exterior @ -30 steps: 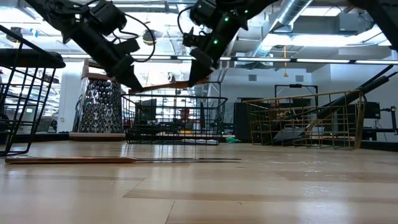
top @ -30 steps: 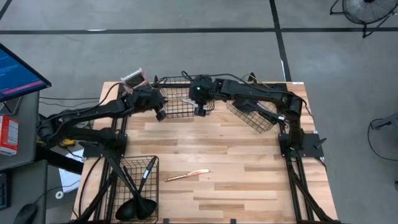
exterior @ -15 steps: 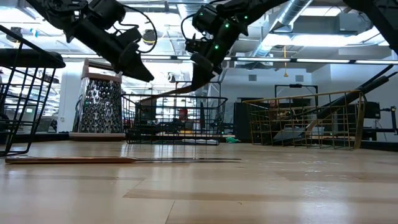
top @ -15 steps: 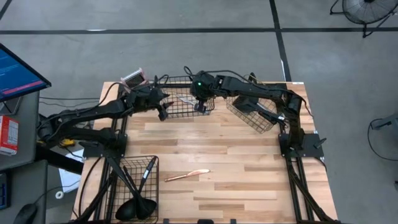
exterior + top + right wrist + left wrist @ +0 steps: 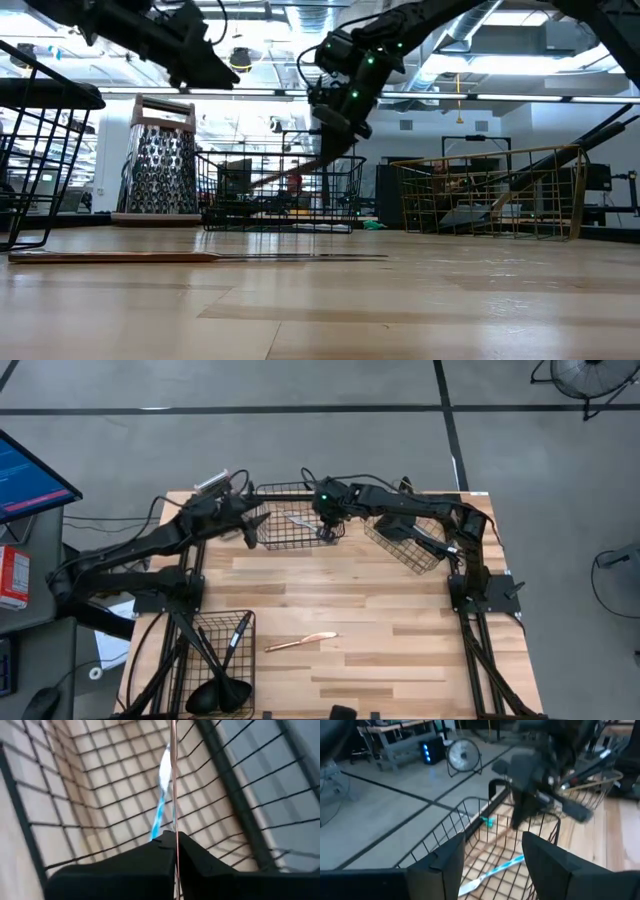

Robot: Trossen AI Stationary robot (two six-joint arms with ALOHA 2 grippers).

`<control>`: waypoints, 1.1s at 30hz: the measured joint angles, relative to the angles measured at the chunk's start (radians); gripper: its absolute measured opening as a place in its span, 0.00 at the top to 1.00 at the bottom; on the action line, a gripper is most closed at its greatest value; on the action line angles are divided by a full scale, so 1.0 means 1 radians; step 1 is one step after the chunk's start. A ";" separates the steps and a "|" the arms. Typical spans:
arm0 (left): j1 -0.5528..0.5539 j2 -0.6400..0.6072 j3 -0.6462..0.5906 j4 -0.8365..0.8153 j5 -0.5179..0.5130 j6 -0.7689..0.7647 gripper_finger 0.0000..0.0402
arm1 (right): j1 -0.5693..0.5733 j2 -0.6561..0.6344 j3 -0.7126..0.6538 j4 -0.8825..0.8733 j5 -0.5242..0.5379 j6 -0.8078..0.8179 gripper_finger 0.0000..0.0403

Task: Pick & Place Kitchen Items
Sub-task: Put the brown knife into the top black wire basket

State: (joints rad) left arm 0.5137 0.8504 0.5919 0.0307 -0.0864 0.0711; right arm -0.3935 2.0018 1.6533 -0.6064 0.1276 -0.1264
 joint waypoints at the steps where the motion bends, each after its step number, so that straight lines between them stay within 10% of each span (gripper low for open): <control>1: 0.000 -0.009 0.000 0.001 0.000 -0.002 0.56 | 0.001 0.000 -0.007 0.000 -0.003 0.005 1.00; 23: 0.002 -0.025 -0.002 0.002 0.001 -0.028 0.56 | 0.012 0.088 -0.007 0.032 -0.033 0.083 0.97; 33: 0.002 -0.025 -0.002 0.003 0.006 -0.026 0.53 | 0.012 0.078 0.111 -0.078 -0.082 0.099 0.66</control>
State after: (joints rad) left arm 0.5159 0.8253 0.5900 0.0341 -0.0799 0.0456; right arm -0.3817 2.0800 1.7642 -0.6845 0.0451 -0.0276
